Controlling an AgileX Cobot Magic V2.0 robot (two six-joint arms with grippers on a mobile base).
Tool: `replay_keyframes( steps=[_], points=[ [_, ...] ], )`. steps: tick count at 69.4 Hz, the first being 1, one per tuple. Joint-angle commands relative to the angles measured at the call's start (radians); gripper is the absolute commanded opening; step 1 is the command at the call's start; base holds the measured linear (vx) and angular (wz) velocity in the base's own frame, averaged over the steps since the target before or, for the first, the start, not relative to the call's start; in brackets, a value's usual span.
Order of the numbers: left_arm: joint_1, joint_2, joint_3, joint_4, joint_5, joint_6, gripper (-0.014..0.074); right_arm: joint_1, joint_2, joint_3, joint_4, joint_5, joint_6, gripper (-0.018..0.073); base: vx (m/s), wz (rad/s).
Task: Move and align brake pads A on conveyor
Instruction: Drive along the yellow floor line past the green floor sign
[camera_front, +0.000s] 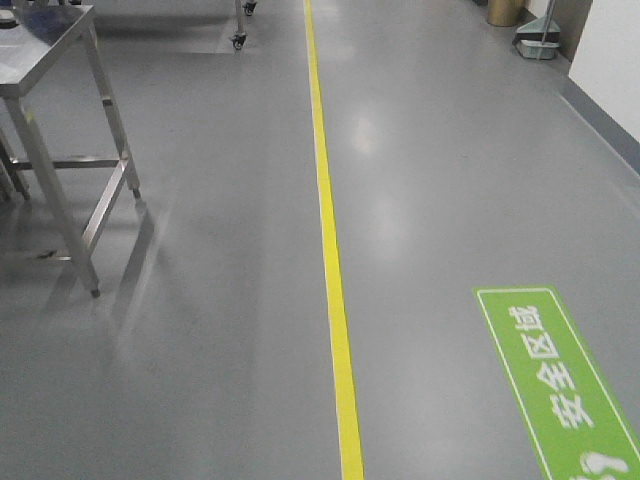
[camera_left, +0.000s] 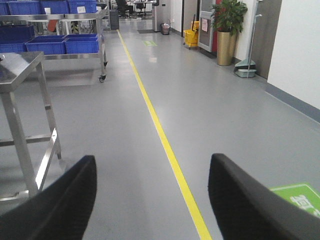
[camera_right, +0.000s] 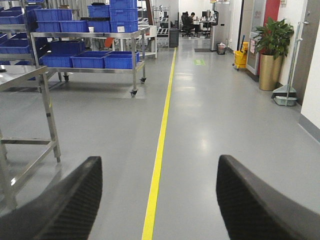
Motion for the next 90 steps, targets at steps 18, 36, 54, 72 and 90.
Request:
replay_keyframes(
  steps=[18, 36, 54, 72, 90],
  points=[
    [-0.005, 0.007, -0.025, -0.002, -0.082, 0.0, 0.0464, -0.003, 0.011, -0.027, -0.003, -0.074, -0.002, 0.0463, 0.68, 0.03],
    [-0.005, 0.007, -0.025, -0.002, -0.082, 0.0, 0.0464, -0.003, 0.011, -0.027, -0.003, -0.074, -0.002, 0.0463, 0.68, 0.08],
    [-0.005, 0.007, -0.025, -0.002, -0.082, 0.0, 0.0464, -0.003, 0.011, -0.027, -0.003, -0.074, -0.002, 0.0463, 0.66, -0.01],
    [-0.005, 0.007, -0.025, -0.002, -0.082, 0.0, 0.0464, -0.003, 0.011, -0.027, -0.003, -0.074, -0.002, 0.0463, 0.65, -0.07],
    [-0.005, 0.007, -0.025, -0.002, -0.082, 0.0, 0.0464, -0.003, 0.011, -0.027, -0.003, -0.074, -0.002, 0.0463, 0.64, 0.0]
  ],
)
